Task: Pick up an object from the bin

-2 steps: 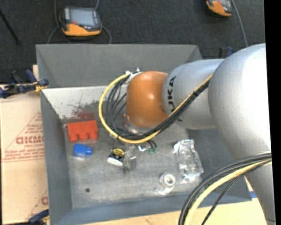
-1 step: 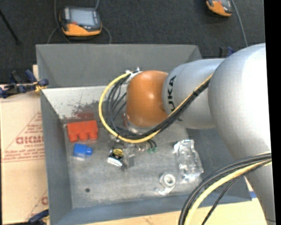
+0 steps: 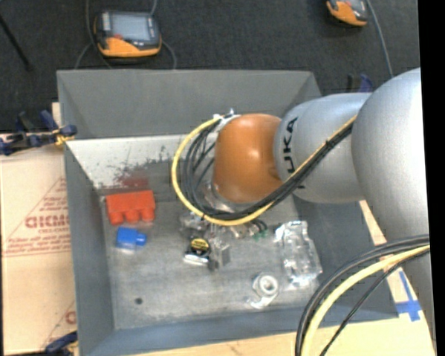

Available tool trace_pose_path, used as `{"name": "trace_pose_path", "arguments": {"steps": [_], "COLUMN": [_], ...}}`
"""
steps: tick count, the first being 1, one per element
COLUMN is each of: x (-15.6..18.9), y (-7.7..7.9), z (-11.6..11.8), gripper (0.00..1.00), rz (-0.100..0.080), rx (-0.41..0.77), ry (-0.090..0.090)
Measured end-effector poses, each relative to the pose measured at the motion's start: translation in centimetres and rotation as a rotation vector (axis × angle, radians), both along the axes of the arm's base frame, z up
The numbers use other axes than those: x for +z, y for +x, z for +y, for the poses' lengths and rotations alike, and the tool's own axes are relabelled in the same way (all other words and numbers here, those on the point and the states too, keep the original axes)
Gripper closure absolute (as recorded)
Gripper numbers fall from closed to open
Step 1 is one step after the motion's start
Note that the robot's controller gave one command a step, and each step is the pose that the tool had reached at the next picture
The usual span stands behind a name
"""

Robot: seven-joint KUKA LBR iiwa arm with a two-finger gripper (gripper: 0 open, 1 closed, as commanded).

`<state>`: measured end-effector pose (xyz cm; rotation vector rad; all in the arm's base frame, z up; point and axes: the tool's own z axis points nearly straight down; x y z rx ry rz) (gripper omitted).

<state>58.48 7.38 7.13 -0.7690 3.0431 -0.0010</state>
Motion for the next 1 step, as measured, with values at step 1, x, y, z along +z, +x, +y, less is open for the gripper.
{"name": "trace_pose_path", "arguments": {"steps": [1], "x": [14.34], "y": [-1.44], "z": [-0.42], "gripper": [1.0], "rz": [-0.008], "rx": [0.045], "ry": [0.0]}}
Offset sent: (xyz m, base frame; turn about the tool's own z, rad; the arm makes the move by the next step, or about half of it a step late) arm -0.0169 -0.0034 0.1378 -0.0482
